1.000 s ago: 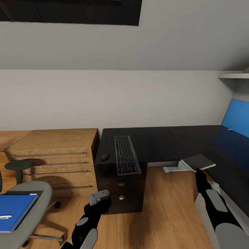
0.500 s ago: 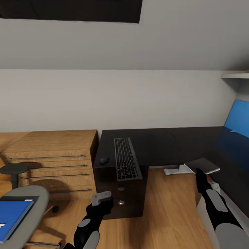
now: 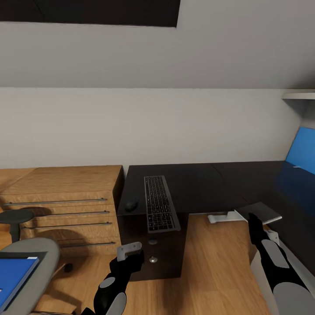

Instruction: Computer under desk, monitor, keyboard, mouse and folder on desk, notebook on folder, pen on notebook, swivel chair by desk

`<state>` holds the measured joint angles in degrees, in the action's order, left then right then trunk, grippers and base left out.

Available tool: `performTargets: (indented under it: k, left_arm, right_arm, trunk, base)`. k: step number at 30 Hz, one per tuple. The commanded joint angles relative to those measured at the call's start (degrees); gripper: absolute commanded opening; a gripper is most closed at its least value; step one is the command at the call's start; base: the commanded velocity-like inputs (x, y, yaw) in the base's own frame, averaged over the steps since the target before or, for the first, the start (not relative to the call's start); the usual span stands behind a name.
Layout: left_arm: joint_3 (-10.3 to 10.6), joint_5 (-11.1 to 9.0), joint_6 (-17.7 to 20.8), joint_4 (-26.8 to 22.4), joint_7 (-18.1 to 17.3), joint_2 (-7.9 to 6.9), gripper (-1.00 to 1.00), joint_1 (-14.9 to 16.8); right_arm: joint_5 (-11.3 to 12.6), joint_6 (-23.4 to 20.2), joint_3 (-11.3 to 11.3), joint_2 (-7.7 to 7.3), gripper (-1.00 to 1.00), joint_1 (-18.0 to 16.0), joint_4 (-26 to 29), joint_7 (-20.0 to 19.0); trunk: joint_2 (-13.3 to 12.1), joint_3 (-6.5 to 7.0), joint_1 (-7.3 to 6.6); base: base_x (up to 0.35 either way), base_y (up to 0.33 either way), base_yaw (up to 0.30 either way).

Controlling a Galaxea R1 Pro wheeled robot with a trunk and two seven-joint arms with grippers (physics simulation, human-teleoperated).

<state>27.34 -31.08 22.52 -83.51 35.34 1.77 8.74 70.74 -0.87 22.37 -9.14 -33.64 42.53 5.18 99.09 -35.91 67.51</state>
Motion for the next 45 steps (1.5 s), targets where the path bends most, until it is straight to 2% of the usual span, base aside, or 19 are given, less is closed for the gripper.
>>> performTargets:
  k: [1, 8, 10, 14, 21, 45]
  left_arm:
    - [0.1, -0.4, 0.1, -0.1, 0.4, -0.01, 1.0, 0.1]
    - [0.1, -0.5, 0.2, -0.1, 0.4, -0.01, 1.0, 0.1]
    - [0.1, -0.5, 0.2, -0.1, 0.4, -0.01, 1.0, 0.1]
    - [0.1, -0.5, 0.2, 0.0, 0.5, -0.01, 1.0, 0.1]
    - [0.1, -0.5, 0.2, 0.0, 0.4, -0.01, 1.0, 0.1]
    - [0.1, -0.5, 0.1, 0.0, 0.5, -0.01, 1.0, 0.1]
  right_arm:
    - [0.5, -0.1, 0.1, 0.0, 1.0, 0.0, 0.1, 0.3]
    - [0.4, -0.1, 0.3, -0.12, 1.0, 0.0, 0.1, 0.3]
    - [0.4, -0.1, 1.7, -0.56, 1.0, 0.0, 0.1, 0.3]
    - [0.4, -0.2, 2.4, -1.22, 1.0, 0.0, 0.1, 0.3]
    - [0.4, -0.2, 2.6, -1.91, 1.0, 0.0, 0.1, 0.4]
    - [0.4, -0.3, 2.7, -2.1, 1.0, 0.0, -2.4, 0.5]
  trunk:
    - [0.0, -0.06, 0.0]
    - [0.0, -0.06, 0.0]
    - [0.0, -0.06, 0.0]
    - [0.0, -0.06, 0.0]
    - [0.0, -0.06, 0.0]
    - [0.0, -0.06, 0.0]
  base:
    - [0.028, 0.0, 0.0]
    - [0.012, 0.0, 0.0]
    - [0.001, 0.0, 0.0]
    - [0.0, 0.0, 0.0]
    - [0.0, 0.0, 0.0]
    - [0.03, 0.0, 0.0]
